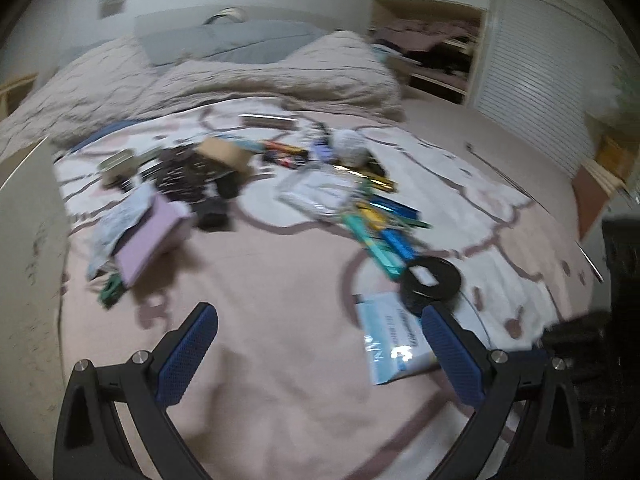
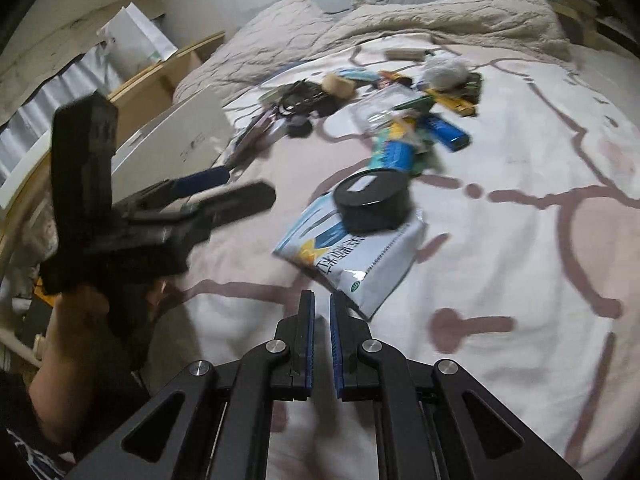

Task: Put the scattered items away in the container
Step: 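Move the left tool to the white medicine packet while the right tool approaches the black round tin, then close the right gripper on the black round tin while the left gripper aligns around the packet, then close the left gripper on the white packet and lift it while the right gripper holds the tin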

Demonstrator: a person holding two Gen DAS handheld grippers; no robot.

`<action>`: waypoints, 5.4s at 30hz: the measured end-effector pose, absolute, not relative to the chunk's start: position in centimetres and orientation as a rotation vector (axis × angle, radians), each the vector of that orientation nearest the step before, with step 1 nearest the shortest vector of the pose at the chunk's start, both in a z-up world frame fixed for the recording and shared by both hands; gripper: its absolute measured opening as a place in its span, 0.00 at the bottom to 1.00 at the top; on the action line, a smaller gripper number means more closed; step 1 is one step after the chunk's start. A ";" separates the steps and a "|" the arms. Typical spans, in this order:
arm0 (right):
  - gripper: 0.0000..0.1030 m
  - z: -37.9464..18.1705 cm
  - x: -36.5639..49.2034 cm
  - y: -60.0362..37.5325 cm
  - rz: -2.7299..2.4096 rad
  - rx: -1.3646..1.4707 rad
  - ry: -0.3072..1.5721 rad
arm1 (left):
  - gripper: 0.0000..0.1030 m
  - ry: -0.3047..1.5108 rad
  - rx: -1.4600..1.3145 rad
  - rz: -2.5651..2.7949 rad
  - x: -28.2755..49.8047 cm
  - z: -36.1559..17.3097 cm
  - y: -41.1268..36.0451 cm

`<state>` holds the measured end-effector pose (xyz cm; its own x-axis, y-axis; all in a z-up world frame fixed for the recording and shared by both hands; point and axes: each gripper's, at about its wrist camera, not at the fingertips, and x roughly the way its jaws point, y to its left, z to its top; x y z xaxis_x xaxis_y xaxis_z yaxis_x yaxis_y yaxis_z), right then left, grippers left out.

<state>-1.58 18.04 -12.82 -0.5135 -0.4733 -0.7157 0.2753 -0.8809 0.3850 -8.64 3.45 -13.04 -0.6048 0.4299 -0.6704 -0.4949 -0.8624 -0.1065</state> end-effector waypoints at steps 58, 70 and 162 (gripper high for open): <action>0.70 -12.3 -8.0 16.1 -2.381 1.133 -0.050 | 0.82 0.187 -1.065 2.369 -3.0 -15.2 5.1; 0.50 -13.5 -7.6 15.1 -2.437 1.123 0.062 | 0.92 0.229 -1.041 2.404 -2.5 -15.4 4.5; 0.49 -14.1 -5.8 18.1 -2.616 1.096 0.013 | 0.88 0.272 -1.043 2.480 -3.6 -15.4 5.0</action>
